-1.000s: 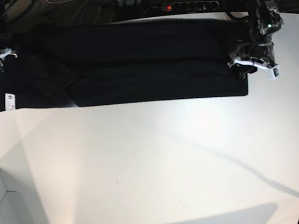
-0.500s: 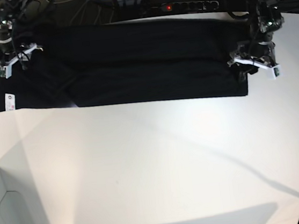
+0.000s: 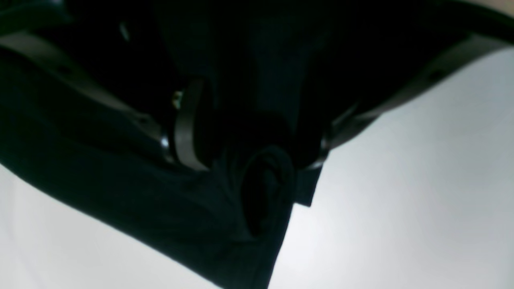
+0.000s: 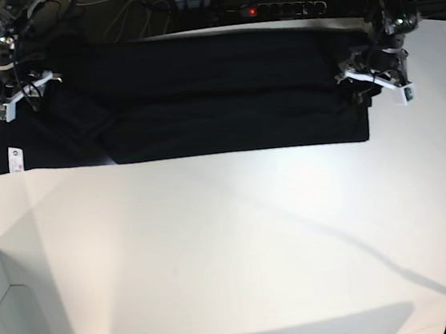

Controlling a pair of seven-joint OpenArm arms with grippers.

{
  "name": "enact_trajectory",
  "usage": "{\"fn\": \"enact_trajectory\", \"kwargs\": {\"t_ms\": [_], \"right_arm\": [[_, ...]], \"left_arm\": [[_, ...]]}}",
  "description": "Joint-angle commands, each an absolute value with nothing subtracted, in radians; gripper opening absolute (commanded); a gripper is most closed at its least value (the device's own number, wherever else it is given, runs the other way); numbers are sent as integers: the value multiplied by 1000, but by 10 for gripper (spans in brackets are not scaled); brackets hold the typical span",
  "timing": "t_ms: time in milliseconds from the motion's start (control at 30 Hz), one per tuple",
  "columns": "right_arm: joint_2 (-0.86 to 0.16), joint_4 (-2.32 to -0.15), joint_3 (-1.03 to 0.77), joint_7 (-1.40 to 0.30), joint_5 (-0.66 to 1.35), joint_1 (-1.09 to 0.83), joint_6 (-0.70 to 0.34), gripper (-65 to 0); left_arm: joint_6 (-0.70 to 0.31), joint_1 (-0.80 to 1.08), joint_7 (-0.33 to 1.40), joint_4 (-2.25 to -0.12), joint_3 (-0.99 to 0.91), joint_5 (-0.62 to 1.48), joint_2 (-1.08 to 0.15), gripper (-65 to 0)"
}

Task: Fold the T-shirt properly
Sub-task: 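Grasp both ends of the black shirt strip with both grippers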

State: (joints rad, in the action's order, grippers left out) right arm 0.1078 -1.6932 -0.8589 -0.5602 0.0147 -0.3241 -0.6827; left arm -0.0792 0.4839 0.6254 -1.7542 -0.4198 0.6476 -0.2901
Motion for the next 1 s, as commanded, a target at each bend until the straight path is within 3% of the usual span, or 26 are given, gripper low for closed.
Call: {"fn": "enact_trajectory", "kwargs": {"t_ms": [0, 300, 767, 833, 967], "right_arm": [[105, -1692, -858, -595, -5, -325, -698, -310], [105, -1692, -858, -595, -5, -321, -698, -310], [105, -1692, -858, -595, -5, -318, -698, -310], [105, -1692, -857, -595, -5, -306, -698, -310], [105, -1692, -857, -595, -5, -303, -698, -310]], "left_arm": [[-85, 479, 607, -1782, -427, 654, -300, -329], [-79, 395, 607, -1797, -420, 653, -292, -329], [-77, 308, 607, -1644, -367, 654, -291, -339], [-77, 300, 607, -1641, -348, 654, -291, -381], [-81, 294, 607, -1639, -325, 654, -291, -528]]}}
